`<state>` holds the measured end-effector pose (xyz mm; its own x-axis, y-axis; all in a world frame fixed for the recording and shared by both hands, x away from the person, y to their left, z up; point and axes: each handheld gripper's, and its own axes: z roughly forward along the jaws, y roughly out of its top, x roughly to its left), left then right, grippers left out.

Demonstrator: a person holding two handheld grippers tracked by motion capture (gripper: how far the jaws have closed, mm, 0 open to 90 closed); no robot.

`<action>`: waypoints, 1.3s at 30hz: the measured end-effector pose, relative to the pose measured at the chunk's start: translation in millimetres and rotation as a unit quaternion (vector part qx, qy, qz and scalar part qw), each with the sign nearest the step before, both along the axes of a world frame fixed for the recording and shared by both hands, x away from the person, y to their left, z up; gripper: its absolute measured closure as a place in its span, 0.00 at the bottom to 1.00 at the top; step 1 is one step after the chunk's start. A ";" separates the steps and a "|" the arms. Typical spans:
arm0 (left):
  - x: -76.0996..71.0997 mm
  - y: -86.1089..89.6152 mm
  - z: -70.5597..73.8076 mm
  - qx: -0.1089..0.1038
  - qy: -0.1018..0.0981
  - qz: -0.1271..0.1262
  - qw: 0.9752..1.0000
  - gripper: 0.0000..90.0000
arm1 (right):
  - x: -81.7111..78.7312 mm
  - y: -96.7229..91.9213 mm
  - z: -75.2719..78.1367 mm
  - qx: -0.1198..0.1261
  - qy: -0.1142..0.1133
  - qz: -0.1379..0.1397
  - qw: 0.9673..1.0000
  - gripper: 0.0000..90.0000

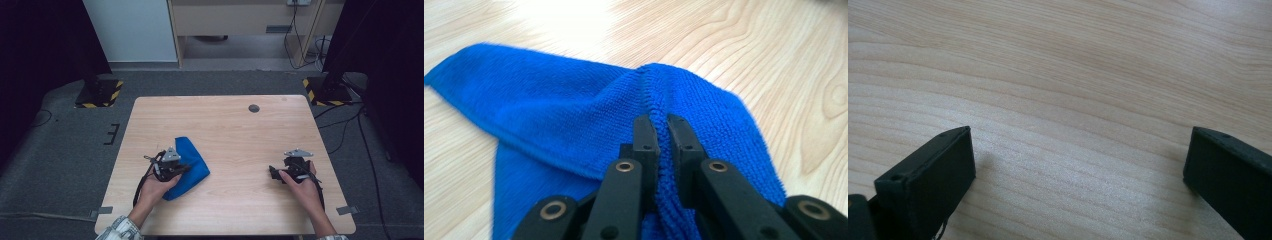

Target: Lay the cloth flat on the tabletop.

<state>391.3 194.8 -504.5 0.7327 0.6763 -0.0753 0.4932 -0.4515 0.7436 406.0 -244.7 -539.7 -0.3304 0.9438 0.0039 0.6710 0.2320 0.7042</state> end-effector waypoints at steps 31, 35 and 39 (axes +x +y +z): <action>7.8 -145.1 -4.2 0.018 -0.007 -0.166 0.986 0.93 | -1.7 -1.7 11.7 0.004 -0.005 0.049 0.999 0.21; 5.1 -148.3 -4.9 0.025 -0.012 -0.156 0.987 0.88 | -4.3 3.5 16.6 0.004 -0.013 0.064 0.998 0.29; 5.6 -138.2 2.8 0.012 -0.015 -0.116 0.993 0.63 | -7.7 9.8 21.2 0.015 -0.015 0.085 0.996 0.41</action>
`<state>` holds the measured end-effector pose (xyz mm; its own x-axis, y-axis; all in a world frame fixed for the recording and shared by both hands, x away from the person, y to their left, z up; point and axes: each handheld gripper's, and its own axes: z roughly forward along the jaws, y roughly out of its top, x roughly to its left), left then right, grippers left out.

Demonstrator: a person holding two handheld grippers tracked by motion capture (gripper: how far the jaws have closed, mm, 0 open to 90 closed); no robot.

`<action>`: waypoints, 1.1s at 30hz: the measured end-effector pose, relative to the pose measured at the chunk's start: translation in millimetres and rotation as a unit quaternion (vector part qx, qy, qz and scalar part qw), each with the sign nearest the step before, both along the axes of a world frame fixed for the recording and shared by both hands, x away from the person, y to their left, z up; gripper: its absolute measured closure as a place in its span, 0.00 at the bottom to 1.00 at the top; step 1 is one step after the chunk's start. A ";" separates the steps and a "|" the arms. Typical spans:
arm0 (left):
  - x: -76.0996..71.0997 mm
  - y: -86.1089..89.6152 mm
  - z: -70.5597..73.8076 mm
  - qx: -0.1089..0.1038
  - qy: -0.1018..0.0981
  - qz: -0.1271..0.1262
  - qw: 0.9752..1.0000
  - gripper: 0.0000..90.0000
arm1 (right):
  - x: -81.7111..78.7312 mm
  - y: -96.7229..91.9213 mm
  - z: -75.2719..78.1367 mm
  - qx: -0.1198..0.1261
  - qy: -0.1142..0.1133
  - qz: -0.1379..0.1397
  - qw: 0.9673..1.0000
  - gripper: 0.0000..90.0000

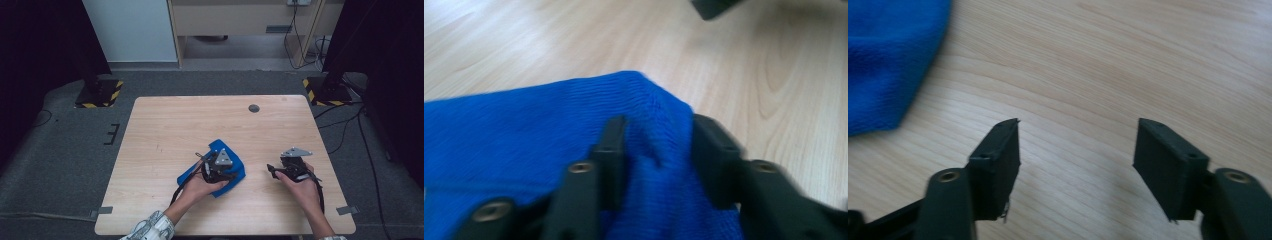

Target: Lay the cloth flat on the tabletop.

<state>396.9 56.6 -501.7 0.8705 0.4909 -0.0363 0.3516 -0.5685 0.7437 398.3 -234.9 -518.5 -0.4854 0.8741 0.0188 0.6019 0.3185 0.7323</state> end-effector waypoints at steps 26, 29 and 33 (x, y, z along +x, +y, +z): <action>-31.7 74.8 14.9 -0.019 -0.027 0.066 0.997 0.40 | 19.7 64.7 30.1 0.041 -0.049 0.146 0.987 0.79; -31.7 83.2 14.2 -0.020 -0.027 0.072 0.997 0.40 | 26.8 78.0 27.5 0.033 -0.043 0.155 0.986 0.81; -33.4 89.4 8.3 -0.015 -0.019 0.073 0.997 0.40 | 34.8 88.5 24.3 0.032 -0.030 0.155 0.987 0.75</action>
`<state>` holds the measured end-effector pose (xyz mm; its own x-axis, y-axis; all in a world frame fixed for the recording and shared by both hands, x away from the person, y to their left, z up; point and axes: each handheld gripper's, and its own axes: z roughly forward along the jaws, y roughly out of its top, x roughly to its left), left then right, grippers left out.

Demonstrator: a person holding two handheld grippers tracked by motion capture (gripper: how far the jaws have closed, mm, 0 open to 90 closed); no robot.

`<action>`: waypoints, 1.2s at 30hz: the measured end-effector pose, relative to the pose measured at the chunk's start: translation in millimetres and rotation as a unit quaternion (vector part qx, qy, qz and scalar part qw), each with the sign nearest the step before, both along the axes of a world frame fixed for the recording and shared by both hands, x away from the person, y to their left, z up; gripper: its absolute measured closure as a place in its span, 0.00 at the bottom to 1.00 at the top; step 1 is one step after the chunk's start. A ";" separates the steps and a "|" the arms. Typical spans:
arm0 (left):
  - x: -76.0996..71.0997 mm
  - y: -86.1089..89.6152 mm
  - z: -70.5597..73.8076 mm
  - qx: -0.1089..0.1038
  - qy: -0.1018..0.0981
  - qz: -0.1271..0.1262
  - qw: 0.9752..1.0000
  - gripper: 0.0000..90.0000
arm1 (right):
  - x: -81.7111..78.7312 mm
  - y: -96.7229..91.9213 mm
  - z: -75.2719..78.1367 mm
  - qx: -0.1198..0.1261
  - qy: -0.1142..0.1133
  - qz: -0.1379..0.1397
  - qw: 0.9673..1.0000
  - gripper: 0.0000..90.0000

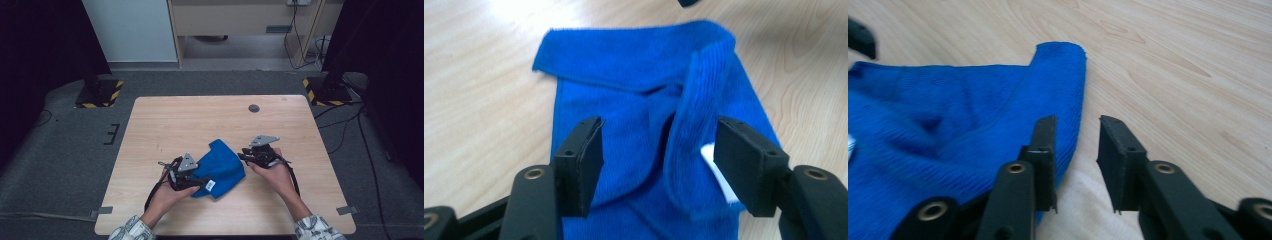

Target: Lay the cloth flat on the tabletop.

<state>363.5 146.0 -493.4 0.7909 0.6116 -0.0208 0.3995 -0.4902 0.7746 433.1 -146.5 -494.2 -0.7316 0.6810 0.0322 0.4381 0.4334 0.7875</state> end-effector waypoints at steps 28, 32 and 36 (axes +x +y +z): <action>6.4 -6.1 -12.1 0.025 0.048 -0.057 0.997 0.96 | 20.0 27.7 -22.9 -0.050 0.046 0.017 0.998 0.99; 10.8 -4.2 -9.3 0.019 0.046 -0.040 0.998 0.98 | 13.8 21.8 -21.7 -0.052 0.046 0.011 0.998 0.99; 18.1 -3.2 -7.4 0.013 0.037 -0.014 0.999 0.98 | -4.4 5.1 -23.4 -0.058 0.051 -0.005 0.997 0.99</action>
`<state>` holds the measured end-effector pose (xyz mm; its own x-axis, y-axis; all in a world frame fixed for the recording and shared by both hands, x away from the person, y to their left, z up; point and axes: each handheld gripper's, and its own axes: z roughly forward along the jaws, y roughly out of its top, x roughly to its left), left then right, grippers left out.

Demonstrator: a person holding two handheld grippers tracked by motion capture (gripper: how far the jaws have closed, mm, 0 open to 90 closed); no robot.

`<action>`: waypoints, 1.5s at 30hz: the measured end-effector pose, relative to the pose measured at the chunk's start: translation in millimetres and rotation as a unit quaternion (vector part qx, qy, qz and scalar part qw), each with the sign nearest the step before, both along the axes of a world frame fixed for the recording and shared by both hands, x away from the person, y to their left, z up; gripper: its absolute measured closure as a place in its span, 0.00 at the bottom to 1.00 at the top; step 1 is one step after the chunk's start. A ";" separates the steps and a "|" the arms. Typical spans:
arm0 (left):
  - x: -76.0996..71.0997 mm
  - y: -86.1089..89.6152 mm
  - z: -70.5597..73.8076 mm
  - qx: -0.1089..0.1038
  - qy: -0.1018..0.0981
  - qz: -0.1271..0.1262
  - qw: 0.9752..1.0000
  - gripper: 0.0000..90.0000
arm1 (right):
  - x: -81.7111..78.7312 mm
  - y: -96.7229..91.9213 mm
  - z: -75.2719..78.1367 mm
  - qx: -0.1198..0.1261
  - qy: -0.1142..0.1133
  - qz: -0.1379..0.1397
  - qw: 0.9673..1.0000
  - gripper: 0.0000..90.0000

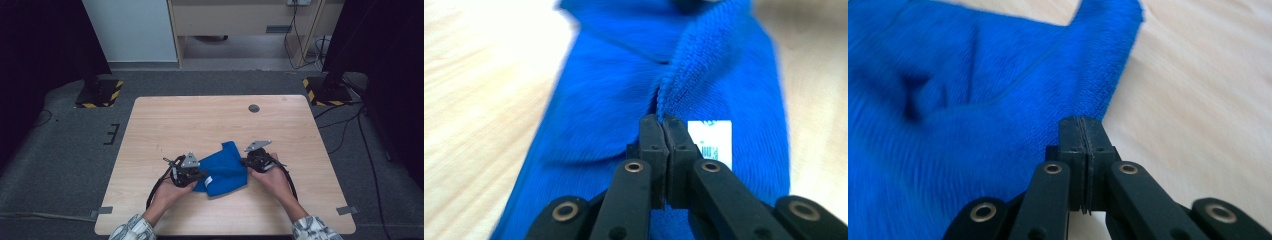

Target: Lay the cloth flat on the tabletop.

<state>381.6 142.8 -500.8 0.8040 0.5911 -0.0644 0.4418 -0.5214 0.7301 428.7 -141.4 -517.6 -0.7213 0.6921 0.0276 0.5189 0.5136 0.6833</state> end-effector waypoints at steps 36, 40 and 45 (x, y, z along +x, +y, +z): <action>8.5 1.2 -7.1 0.010 0.004 0.018 1.000 0.96 | 66.5 18.1 6.3 -0.023 0.007 0.003 1.000 0.65; 9.2 1.7 -7.5 0.011 0.004 0.018 1.000 0.96 | 68.6 16.5 2.6 -0.025 0.016 0.002 1.000 0.63; 9.3 1.8 -7.5 0.011 0.004 0.019 1.000 0.96 | 68.3 17.4 0.8 -0.024 0.019 0.010 0.999 0.80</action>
<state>390.9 144.6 -508.4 0.7799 0.6233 -0.0571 0.4680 -0.5200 0.7145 497.0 -124.0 -516.8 -0.7344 0.6783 0.0225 0.5330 0.5559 0.6379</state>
